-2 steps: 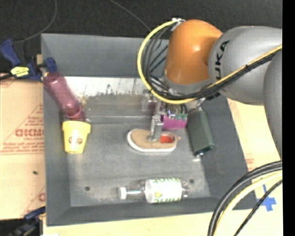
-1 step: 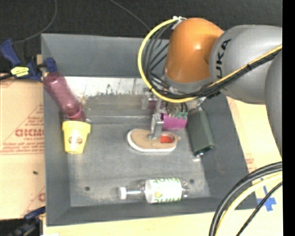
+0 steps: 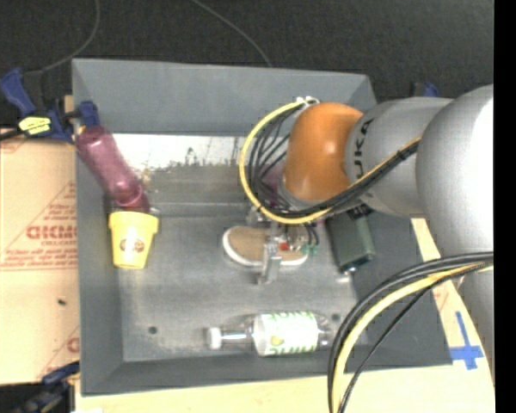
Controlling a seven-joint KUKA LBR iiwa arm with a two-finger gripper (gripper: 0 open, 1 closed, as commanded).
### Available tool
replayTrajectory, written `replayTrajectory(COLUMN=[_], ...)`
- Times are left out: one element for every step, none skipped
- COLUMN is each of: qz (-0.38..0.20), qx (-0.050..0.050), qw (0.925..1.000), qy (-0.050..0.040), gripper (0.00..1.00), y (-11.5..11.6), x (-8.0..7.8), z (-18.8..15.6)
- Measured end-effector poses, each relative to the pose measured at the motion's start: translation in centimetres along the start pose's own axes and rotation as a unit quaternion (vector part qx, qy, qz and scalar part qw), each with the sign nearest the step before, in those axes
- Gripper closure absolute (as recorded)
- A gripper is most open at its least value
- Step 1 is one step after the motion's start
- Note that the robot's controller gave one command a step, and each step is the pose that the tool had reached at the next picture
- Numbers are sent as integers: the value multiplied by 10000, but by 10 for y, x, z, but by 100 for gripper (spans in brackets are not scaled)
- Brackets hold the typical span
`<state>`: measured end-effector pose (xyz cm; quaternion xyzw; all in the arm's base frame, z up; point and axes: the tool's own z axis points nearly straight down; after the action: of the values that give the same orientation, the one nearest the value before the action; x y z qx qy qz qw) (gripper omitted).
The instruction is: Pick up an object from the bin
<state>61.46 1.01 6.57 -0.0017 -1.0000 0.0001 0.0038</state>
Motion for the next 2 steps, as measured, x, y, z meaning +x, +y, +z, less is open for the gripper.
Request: replayTrajectory(qz=[564,2], qx=[-17,6], qw=[9984,10000], qy=[-100,-2], gripper=[0,0], y=[-1,-1], x=[-2,0], z=[-73,1])
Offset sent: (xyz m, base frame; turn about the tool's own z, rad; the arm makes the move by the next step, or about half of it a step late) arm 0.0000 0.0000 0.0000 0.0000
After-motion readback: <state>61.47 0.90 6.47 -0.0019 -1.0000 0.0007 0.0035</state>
